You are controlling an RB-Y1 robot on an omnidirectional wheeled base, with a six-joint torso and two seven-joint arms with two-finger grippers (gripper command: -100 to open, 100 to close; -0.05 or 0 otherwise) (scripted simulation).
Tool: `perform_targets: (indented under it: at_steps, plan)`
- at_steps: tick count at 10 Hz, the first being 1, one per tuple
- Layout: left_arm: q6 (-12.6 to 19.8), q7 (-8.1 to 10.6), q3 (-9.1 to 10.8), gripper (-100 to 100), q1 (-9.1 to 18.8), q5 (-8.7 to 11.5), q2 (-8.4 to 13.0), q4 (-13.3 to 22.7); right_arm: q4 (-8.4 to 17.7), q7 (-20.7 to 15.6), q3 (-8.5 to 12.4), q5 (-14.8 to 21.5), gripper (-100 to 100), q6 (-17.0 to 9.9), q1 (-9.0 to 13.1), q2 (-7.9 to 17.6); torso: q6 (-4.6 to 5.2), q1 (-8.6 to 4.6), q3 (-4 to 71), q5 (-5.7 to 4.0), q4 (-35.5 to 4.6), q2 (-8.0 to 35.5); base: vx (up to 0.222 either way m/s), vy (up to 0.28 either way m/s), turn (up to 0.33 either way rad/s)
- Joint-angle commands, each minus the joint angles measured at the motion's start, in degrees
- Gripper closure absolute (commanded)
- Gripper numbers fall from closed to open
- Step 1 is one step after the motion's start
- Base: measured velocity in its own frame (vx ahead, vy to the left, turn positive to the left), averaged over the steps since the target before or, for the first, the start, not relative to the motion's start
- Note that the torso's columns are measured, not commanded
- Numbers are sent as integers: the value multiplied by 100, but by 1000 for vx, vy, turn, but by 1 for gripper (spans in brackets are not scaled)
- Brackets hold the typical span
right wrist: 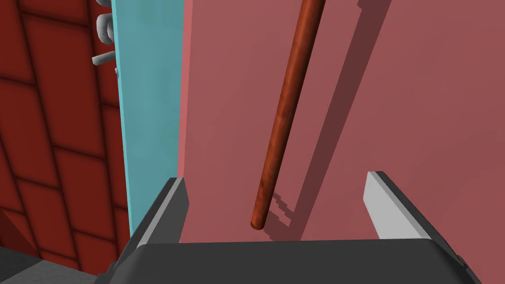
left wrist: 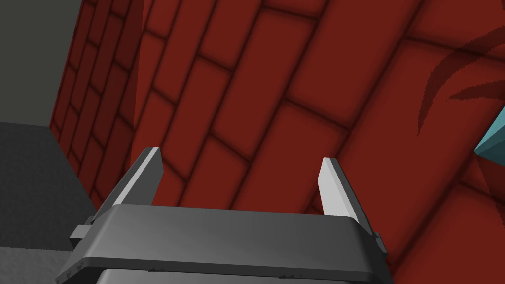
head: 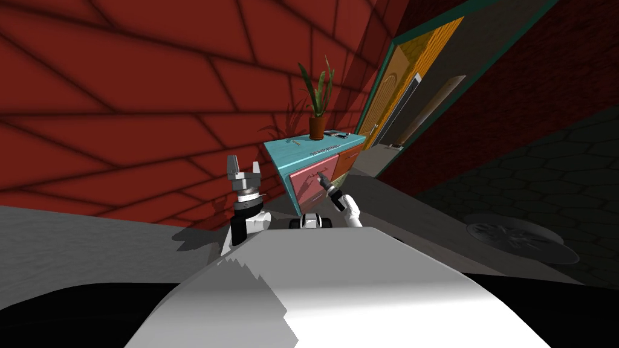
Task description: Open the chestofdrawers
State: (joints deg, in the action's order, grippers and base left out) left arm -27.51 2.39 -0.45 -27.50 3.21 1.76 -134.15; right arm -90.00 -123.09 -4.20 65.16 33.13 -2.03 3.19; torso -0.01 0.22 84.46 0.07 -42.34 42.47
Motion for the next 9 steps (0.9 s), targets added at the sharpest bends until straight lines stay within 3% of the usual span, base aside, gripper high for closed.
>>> perform_targets:
  at_steps: [1,3,4,5,9]
  plan:
    - [0,0,0,0,0,0,0,0,-5,5,5,-8,-100,10,-2,-88,0,-5,-2,-1,-1,2,0,0,0]
    - [0,0,-1,0,0,0,-1,0,-28,260,-19,60,-100,-197,201,25,0,-11,15,-4,6,-25,43,57,43]
    - [0,0,-1,0,0,0,-1,0,-45,198,-26,54,-100,-150,143,0,1,-9,21,-3,10,-34,25,34,5]
    - [0,0,0,0,0,0,0,0,-10,58,0,5,100,-31,39,-72,2,-28,14,-7,7,-21,-29,-29,-47]
    - [1,0,0,0,2,0,0,1,-97,318,-48,62,100,-159,182,83,11,-40,-22,-9,-17,37,-112,-55,-13]
